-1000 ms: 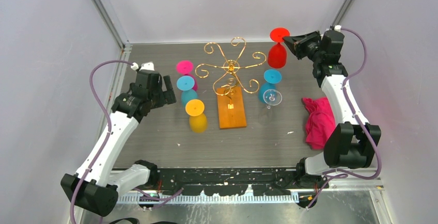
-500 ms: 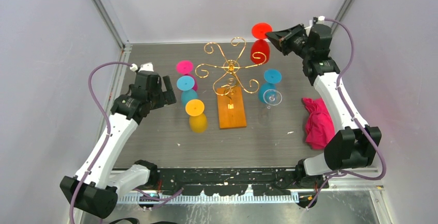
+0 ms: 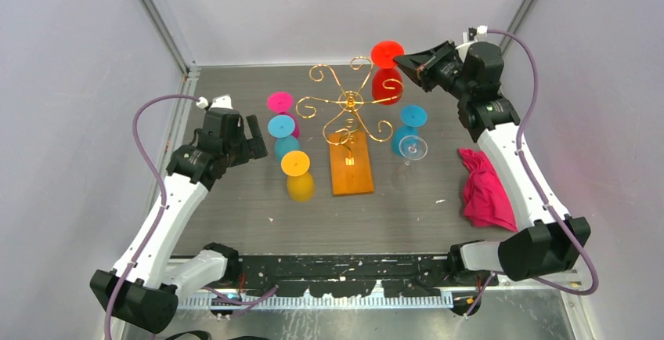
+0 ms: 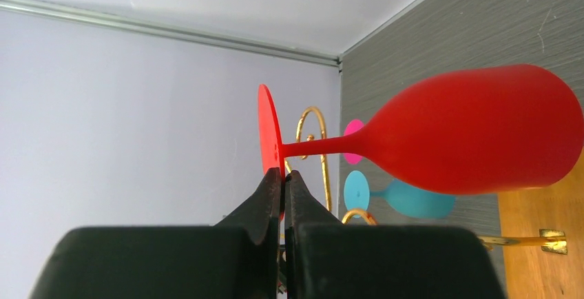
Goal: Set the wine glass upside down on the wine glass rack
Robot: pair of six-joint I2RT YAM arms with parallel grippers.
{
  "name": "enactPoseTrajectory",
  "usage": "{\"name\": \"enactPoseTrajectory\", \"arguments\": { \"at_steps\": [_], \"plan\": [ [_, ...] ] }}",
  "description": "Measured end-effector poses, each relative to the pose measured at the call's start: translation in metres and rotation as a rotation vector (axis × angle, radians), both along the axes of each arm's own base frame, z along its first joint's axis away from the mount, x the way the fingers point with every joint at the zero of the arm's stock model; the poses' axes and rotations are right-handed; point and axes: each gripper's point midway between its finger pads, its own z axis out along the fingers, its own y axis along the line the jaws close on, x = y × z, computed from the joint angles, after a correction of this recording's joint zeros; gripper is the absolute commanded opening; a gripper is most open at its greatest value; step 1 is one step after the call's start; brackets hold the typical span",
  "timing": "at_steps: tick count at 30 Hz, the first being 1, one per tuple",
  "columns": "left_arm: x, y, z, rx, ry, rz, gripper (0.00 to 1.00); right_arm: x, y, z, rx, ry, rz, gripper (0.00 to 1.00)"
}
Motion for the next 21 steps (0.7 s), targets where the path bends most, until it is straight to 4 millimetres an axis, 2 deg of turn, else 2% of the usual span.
{"name": "enactPoseTrajectory", "arguments": {
  "at_steps": [5,11,15,21],
  "plan": [
    [-0.001,-0.002,0.001,-0.016,-0.003,0.0,0.95,-0.016,0.003,0.011,-0.003,-0.03,0.012,0.01],
    [-0.002,-0.003,0.002,-0.028,-0.006,-0.001,0.94,-0.021,0.006,0.008,-0.015,-0.018,0.02,0.01],
    [-0.002,-0.004,0.004,-0.032,-0.01,-0.004,0.94,-0.017,0.006,0.004,-0.02,-0.007,0.015,0.01],
    [-0.003,-0.004,0.005,-0.036,-0.014,-0.006,0.93,0.006,0.012,-0.017,-0.031,0.043,0.015,0.01]
  ]
}}
